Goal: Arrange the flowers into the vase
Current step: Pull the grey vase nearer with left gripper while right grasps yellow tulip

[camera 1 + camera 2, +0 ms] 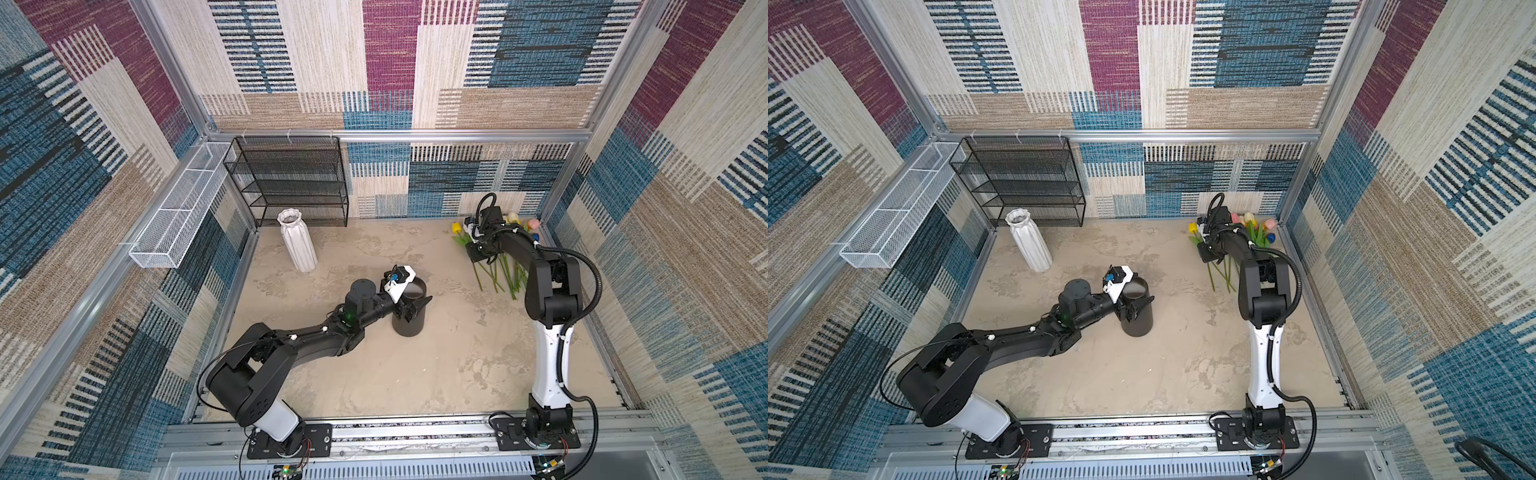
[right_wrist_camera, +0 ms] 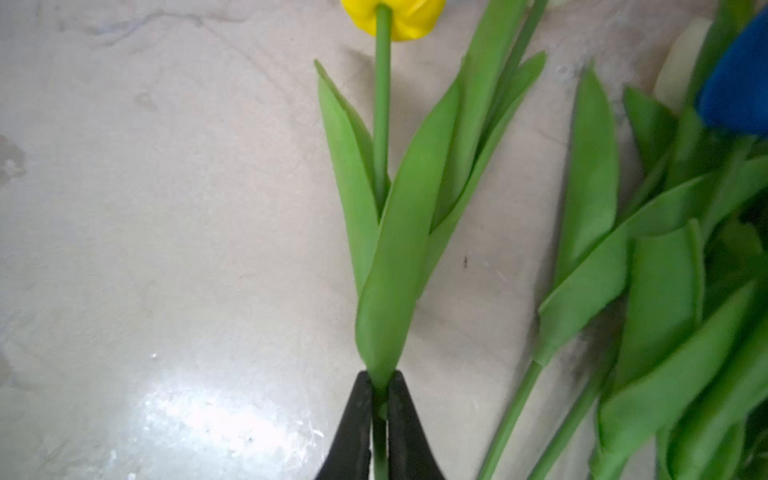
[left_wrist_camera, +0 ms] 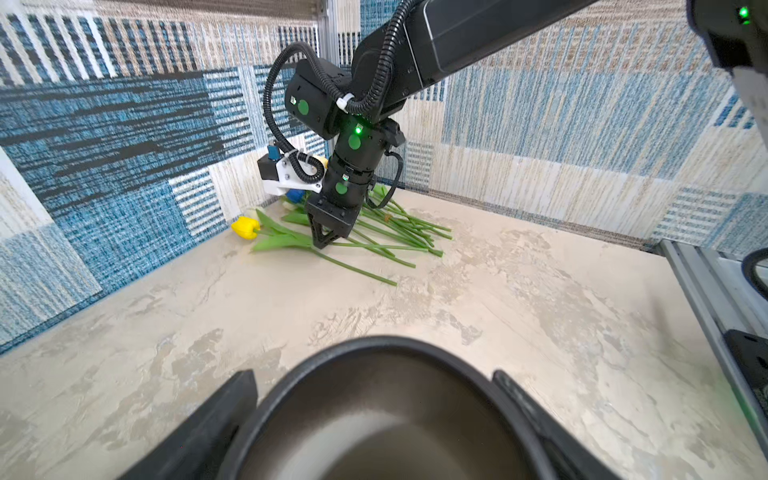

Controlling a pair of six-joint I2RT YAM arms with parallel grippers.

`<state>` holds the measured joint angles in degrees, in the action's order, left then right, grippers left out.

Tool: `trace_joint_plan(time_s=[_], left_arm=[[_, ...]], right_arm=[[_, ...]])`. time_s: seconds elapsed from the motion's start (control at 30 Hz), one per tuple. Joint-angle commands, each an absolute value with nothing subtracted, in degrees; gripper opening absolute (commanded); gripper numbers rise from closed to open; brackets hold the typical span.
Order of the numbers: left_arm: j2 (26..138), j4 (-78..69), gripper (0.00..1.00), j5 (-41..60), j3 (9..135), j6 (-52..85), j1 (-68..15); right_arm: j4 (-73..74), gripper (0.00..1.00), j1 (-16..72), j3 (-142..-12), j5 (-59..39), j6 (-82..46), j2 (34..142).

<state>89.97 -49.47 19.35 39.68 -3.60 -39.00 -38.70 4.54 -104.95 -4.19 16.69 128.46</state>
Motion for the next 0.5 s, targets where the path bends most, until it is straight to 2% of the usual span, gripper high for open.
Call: trace_joint_plan(time_s=[0.0,0.3,0.47], left_arm=[[89.13,-52.39,0.99,17.89,38.66,-5.25,-39.02],[82.64,-46.93,0.99,16.25,36.73,-7.52,-39.02],[74.98,-36.27,0.99,19.61,39.65,-7.60,-39.02]], right_arm=[[-37.97,0.11,4.66,-104.67,-5.20,15.39,126.93],[-37.24,0.11,4.75,-103.58,-7.91,12.51,123.51],[-38.13,0.11,4.92,-103.98,-9.56,10.87,120.19]])
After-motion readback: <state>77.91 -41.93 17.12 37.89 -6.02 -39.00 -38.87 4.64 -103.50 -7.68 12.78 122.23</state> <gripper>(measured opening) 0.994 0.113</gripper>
